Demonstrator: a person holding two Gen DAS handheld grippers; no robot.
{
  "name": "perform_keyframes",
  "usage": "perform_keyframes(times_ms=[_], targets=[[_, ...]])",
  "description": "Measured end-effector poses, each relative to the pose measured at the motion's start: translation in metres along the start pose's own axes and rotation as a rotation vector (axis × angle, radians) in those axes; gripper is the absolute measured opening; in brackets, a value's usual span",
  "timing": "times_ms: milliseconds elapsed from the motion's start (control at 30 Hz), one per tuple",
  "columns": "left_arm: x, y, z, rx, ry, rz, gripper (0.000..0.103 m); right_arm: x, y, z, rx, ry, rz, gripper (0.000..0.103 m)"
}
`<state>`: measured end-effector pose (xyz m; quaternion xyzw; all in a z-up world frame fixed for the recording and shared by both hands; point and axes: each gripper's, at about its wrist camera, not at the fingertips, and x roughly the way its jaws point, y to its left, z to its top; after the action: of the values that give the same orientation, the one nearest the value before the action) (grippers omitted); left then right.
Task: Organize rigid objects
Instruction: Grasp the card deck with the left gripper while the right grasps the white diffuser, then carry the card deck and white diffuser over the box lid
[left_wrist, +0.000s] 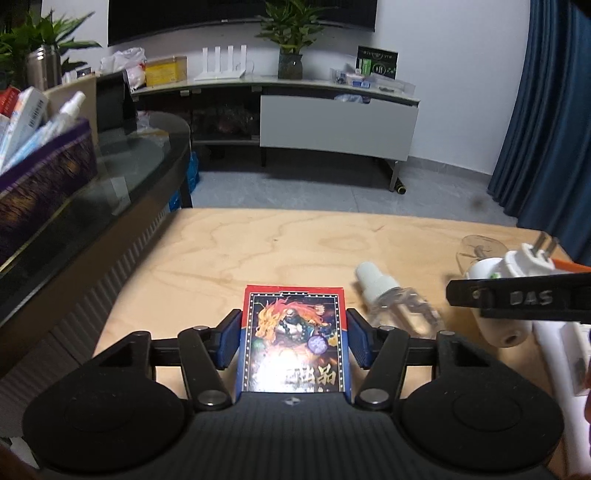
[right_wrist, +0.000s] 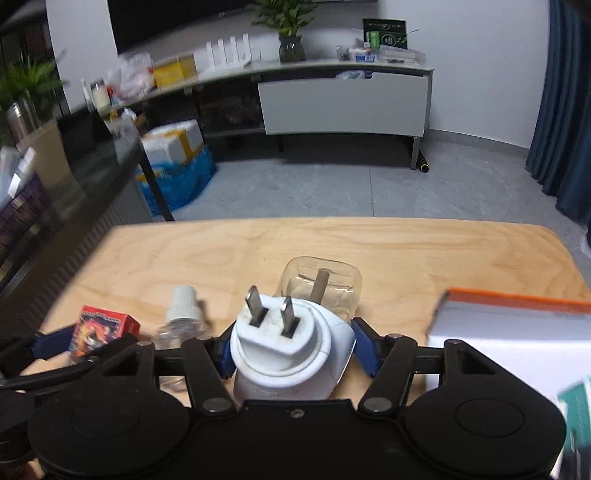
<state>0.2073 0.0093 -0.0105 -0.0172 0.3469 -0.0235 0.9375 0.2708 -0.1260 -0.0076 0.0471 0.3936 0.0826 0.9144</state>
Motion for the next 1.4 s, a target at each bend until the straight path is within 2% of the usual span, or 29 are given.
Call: perform_keyframes(times_ms=[200, 333, 567, 767, 967, 1167, 1400], targets=[[-0.047, -0.012, -0.003, 0.012, -0.033, -0.005, 0.059, -0.079, -0.017, -0.015, 0.002, -0.081, 0.045, 0.073], [-0.080, -0.025, -0.009, 0.018, -0.050, -0.027, 0.059, -0.135, -0.036, -0.035, 0.026, -0.131, 0.037, 0.073], [-0.130, -0.068, -0.024, 0.049, -0.086, -0.120, 0.059, -0.219, -0.079, -0.082, 0.088, -0.175, -0.050, 0.073], [-0.155, -0.116, -0.036, 0.101, -0.090, -0.235, 0.059, -0.269, -0.109, -0.115, 0.108, -0.205, -0.147, 0.073], [-0.160, -0.152, -0.050, 0.134, -0.073, -0.305, 0.059, -0.292, -0.127, -0.136, 0.125, -0.214, -0.185, 0.073], [-0.164, -0.164, -0.058, 0.146, -0.066, -0.313, 0.059, -0.300, -0.138, -0.149, 0.153, -0.210, -0.191, 0.073], [-0.169, -0.164, -0.062, 0.144, -0.065, -0.288, 0.059, -0.297, -0.139, -0.158, 0.159, -0.191, -0.175, 0.073]])
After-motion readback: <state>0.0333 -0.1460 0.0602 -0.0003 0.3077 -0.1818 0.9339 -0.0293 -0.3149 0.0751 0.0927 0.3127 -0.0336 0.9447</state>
